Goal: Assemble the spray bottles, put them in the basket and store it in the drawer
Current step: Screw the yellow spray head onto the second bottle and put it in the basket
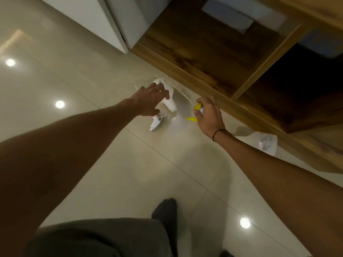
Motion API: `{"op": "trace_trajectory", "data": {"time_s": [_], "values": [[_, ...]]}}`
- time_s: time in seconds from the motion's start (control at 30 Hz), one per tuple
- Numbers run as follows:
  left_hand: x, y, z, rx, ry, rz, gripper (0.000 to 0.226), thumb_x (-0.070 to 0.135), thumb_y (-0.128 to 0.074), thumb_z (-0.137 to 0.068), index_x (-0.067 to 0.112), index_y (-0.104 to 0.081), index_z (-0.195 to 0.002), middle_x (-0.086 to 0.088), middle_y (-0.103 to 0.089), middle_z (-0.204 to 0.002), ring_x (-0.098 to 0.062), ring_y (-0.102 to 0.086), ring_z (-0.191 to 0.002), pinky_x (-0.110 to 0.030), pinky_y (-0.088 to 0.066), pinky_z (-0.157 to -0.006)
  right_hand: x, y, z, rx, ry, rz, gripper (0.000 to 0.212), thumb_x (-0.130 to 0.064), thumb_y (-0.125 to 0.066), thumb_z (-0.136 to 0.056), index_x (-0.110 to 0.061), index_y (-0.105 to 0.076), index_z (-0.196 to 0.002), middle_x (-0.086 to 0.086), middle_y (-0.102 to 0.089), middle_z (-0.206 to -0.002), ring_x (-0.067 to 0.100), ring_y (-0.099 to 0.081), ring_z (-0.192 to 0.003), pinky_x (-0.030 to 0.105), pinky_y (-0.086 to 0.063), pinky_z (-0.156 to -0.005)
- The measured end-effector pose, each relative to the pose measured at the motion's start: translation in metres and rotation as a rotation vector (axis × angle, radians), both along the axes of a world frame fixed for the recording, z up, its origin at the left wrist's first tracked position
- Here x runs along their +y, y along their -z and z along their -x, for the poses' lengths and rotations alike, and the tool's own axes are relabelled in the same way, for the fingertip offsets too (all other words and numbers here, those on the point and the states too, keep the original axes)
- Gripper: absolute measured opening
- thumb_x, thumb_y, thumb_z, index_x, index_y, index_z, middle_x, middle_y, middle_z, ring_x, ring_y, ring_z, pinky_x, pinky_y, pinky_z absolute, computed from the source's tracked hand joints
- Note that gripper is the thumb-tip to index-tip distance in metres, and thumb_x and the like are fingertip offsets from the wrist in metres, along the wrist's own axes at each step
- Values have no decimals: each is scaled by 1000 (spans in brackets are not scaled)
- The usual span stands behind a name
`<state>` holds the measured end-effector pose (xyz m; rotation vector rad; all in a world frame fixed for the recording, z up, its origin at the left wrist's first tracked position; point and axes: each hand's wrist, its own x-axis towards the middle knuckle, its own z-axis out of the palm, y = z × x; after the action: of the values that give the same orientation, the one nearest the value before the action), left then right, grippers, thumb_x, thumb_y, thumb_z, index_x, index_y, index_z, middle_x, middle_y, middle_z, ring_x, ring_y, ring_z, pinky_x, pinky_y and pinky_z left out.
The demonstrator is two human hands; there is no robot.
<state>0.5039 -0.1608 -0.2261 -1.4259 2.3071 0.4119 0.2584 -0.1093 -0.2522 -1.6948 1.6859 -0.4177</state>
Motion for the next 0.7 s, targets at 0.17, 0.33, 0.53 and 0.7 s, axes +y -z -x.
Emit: {"op": "trace_trajectory", "data": {"time_s": [0.17, 0.33, 0.53, 0.7], "values": [[-28, 30, -3, -154, 313, 187, 88, 37, -84, -82, 25, -38, -155, -9, -35, -159, -29, -44, -139, -47, -52, -98, -16, 28, 11, 14, -74, 73, 32, -14, -67, -98, -7, -62, -129, 15, -54, -130, 34, -59, -113, 40, -50, -97], [-57, 53, 2, -215, 418, 172, 109, 49, -88, -74, 29, -26, -162, -11, -29, -164, -31, -35, -149, -54, -52, -102, -20, 48, 36, 41, -97, 111, 34, -17, -71, -96, -7, -65, -128, 13, -59, -122, 31, -61, -108, 29, -46, -89], [-68, 85, 3, -248, 372, 148, 115, 51, -89, -75, 34, -18, -164, -9, -23, -168, -34, -31, -153, -56, -51, -103, -19, 61, 55, 49, -95, 162, 33, -18, -73, -96, -8, -66, -127, 12, -60, -120, 21, -60, -98, 18, -39, -80], [-80, 77, 6, -50, 264, 96, 96, 61, -86, -71, 35, -41, -151, -2, -57, -137, -28, -56, -124, -49, -58, -91, -8, 59, 73, 34, -67, 201, 31, -17, -72, -96, -11, -69, -126, 8, -58, -121, 12, -56, -98, -1, -35, -73]]}}
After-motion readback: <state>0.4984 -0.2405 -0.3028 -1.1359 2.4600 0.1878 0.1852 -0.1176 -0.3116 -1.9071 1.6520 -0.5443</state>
